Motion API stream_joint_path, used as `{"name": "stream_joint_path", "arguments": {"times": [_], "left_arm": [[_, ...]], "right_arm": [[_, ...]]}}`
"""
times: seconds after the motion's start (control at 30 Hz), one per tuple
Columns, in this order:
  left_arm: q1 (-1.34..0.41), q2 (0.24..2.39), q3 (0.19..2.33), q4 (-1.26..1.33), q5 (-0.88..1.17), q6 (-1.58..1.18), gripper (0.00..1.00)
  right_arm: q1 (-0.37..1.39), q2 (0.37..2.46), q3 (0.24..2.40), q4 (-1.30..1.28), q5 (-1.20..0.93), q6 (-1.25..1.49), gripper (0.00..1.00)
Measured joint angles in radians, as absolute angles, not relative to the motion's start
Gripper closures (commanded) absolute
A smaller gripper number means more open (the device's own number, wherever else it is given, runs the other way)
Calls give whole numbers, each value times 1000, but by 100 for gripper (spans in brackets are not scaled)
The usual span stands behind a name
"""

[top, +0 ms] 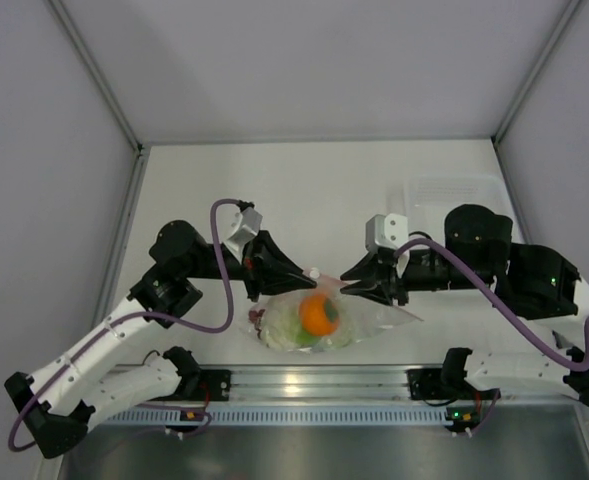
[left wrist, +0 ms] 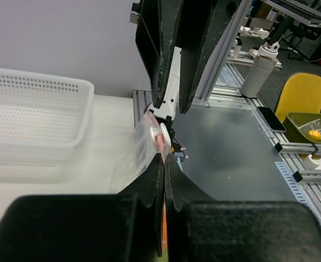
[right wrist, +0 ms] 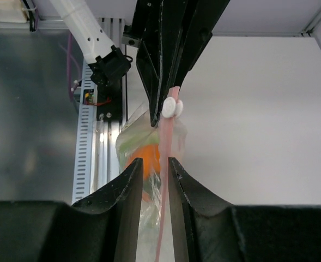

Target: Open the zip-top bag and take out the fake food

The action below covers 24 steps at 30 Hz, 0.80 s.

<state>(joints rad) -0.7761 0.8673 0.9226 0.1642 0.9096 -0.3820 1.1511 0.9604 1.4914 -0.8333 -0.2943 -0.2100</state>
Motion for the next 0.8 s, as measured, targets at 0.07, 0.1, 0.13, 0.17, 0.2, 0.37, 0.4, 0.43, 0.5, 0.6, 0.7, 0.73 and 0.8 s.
{"name": "stream_joint_path", "arguments": {"times": [0.07,0.1,0.13,0.17,0.2,0.37,0.4,0.43,0.5,0.6,0.7,0.73,0.8], "left_arm": [[-776,868,923,160,918,-379,100],[-776,867,923,161,923,-376,100],[-776,866,923,160,929,-370,100],[-776,865,923,160,934,-366,100],[-776,866,923,157,939,-363,100],[-776,867,924,147,957,-345,100],[-776,867,924,147,957,-340,100],[-776,867,924,147,958,-339,100],[-776,867,924,147,958,-336,100],[-776,867,924,147,958,-330,100],[-776,867,924,147,957,-323,100],[-776,867,924,147,957,-321,100],[-776,867,924,146,957,-318,100]], "right_arm": [[1151,955,1477,-790,-297,-199,72],[1151,952,1466,-771,-297,-194,71],[1151,949,1456,-751,-298,-188,71],[1151,947,1445,-731,-298,-181,70],[1151,946,1436,-716,-298,-174,71],[1151,949,1427,-649,-281,-121,70],[1151,950,1428,-638,-281,-110,70],[1151,953,1429,-629,-281,-100,69],[1151,968,1439,-625,-281,-77,63],[1151,1006,1456,-620,-281,-49,62],[1151,1039,1456,-620,-291,-29,64],[1151,1048,1455,-620,-299,-19,65],[1151,1061,1455,-619,-316,-3,73]]}}
